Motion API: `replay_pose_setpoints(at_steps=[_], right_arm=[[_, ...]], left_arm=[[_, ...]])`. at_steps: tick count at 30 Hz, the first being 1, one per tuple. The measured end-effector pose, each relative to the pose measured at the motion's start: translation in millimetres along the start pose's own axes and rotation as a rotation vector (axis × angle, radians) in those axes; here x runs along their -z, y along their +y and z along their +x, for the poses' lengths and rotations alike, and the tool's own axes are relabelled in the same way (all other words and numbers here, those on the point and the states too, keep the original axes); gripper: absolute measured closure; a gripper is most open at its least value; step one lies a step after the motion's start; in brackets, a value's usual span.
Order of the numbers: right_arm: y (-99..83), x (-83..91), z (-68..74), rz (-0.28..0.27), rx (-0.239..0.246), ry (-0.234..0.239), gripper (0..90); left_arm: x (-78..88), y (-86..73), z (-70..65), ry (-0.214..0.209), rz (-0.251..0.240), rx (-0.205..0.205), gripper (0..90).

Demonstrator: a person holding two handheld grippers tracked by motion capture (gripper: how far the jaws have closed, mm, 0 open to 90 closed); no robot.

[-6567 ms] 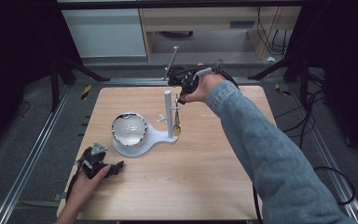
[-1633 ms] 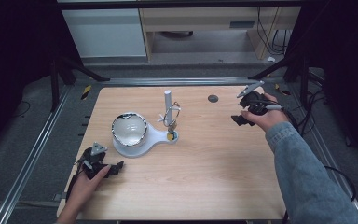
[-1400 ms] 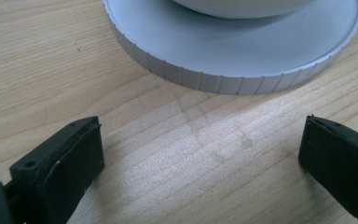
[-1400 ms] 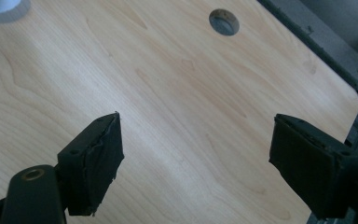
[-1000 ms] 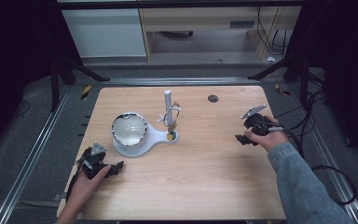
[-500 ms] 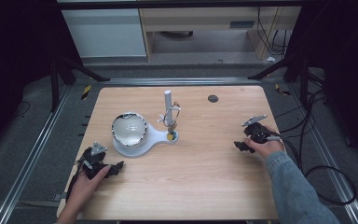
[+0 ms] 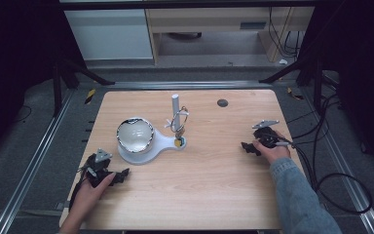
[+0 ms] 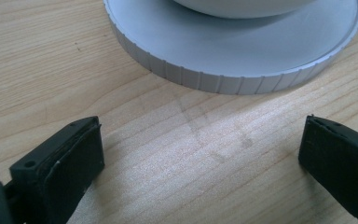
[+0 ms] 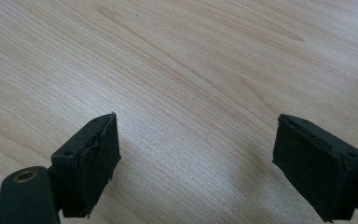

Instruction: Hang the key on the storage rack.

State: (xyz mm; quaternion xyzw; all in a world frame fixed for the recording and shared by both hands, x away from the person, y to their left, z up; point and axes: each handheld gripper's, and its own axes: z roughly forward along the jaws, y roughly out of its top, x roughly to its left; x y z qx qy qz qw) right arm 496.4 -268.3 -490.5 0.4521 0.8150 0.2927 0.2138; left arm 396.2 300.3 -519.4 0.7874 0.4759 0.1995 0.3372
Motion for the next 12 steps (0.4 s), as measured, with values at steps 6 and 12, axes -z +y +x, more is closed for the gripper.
replay_pose_setpoints(at_steps=[6, 12], right_arm=[[-3.3, -7.4, -2.2, -0.009, -0.037, -0.016, 6.0], [-6.8, -11.6, -7.1, -0.020, -0.075, 0.003, 0.2]], left_arm=[[0.0, 0.0, 0.0, 0.000, 0.000, 0.000, 0.0], [0.2, -0.1, -0.1, 0.001, 0.001, 0.000, 0.0]])
